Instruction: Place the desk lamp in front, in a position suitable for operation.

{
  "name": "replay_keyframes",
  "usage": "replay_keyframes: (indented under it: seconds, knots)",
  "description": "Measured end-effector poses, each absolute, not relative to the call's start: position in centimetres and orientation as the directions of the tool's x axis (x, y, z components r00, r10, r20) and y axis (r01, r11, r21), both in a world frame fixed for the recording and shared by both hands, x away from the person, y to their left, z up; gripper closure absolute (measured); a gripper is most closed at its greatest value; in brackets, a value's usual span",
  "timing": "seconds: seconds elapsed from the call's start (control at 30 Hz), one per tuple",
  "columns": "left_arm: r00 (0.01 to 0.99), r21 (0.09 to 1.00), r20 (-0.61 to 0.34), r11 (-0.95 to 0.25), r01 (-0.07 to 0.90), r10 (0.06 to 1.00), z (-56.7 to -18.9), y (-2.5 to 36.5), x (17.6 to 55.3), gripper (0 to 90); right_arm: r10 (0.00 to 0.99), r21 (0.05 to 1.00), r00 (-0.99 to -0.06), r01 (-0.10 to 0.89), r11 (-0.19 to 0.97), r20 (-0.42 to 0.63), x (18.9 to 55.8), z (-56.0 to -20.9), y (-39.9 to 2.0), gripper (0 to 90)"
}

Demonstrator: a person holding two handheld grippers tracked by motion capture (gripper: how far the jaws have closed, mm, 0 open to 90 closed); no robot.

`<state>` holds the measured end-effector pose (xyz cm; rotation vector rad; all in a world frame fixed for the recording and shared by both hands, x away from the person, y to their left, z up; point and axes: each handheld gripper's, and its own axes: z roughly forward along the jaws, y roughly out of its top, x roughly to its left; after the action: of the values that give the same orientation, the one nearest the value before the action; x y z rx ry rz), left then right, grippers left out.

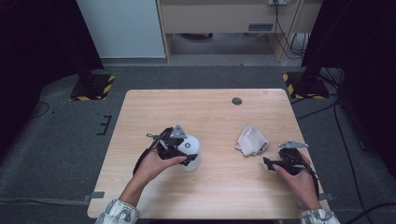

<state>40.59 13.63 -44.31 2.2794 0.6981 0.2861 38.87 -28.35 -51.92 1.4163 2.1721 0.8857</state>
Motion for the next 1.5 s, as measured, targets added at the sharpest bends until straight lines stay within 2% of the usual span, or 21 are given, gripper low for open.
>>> replay_keyframes:
  seconds: [0.07,0.2,0.73,0.8,0.9,1.17,1.37,1.5]
  knots:
    - [0.834,0.704,-0.001,-0.593,0.392,0.552,-44.3,13.0,40.3,8.0,0.912,0.695,-0.410,0.659,0.287,0.012,38.9,-51.9,-28.3,19.6]
    - [0.847,0.704,0.002,-0.602,0.376,0.532,-44.3,12.0,39.8,8.0,0.907,0.691,-0.420,0.659,0.297,0.011,38.9,-51.9,-28.3,21.0]
    - [0.913,0.704,-0.005,-0.648,0.293,0.407,-44.3,6.9,37.5,7.9,0.905,0.685,-0.426,0.660,0.308,0.004,38.9,-51.9,-28.2,20.4]
    - [0.906,0.708,0.005,-0.642,0.295,0.422,-44.4,6.5,37.3,5.9,0.906,0.686,-0.424,0.661,0.305,0.005,38.8,-51.9,-28.2,19.5]
    - [0.903,0.717,0.015,-0.634,0.289,0.430,-44.2,6.5,37.2,1.9,0.906,0.686,-0.424,0.662,0.304,0.008,38.8,-51.9,-28.2,18.2]
    - [0.917,0.728,0.002,-0.629,0.272,0.399,-43.7,7.7,36.9,3.4,0.904,0.689,-0.428,0.654,0.312,-0.004,38.8,-51.9,-28.1,13.3]
    - [0.921,0.733,-0.006,-0.625,0.270,0.391,-43.6,9.4,36.6,3.5,0.903,0.693,-0.429,0.650,0.312,-0.005,38.9,-51.9,-28.1,14.1]
    - [0.908,0.721,-0.016,-0.624,0.301,0.419,-44.3,11.6,36.2,3.7,0.901,0.705,-0.433,0.640,0.305,0.002,38.8,-51.6,-28.1,15.7]
